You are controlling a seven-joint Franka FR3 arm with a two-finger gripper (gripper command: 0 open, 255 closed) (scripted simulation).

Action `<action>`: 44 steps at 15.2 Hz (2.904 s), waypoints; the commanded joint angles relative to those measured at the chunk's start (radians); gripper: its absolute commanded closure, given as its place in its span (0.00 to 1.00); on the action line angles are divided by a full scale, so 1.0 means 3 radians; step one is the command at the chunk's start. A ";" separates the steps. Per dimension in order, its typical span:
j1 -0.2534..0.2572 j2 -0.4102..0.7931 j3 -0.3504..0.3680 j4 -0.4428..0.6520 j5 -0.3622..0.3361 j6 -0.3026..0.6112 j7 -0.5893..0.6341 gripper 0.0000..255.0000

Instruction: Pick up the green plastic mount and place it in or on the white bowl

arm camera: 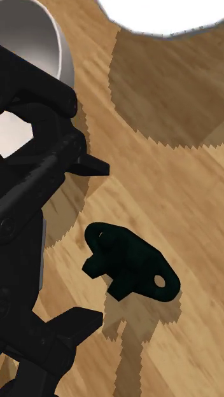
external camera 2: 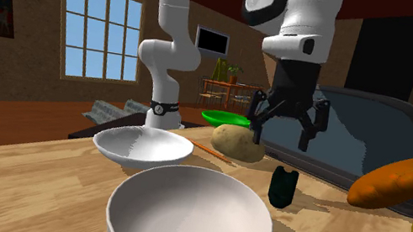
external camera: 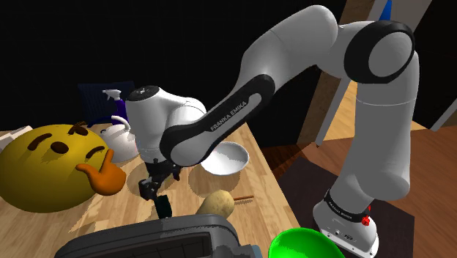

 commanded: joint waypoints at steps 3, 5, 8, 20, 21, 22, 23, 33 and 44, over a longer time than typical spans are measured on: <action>0.0177 0.0366 -0.0059 0.0290 -0.0176 -0.0010 0.0156 0.00; 0.0191 0.0417 -0.0079 0.0269 -0.0208 0.0058 0.0176 0.00; 0.0212 0.0497 -0.0110 0.0243 -0.0257 0.0156 0.0207 0.00; 0.0224 0.0541 -0.0127 0.0233 -0.0284 0.0206 0.0224 1.00; 0.0224 0.0541 -0.0127 0.0233 -0.0284 0.0206 0.0224 1.00; 0.0224 0.0541 -0.0127 0.0233 -0.0284 0.0206 0.0224 1.00; 0.0224 0.0541 -0.0127 0.0233 -0.0284 0.0206 0.0224 1.00; 0.0180 0.0379 -0.0064 0.0280 -0.0184 0.0011 0.0160 1.00; 0.0121 0.0124 0.0023 0.0440 -0.0020 -0.0374 0.0056 1.00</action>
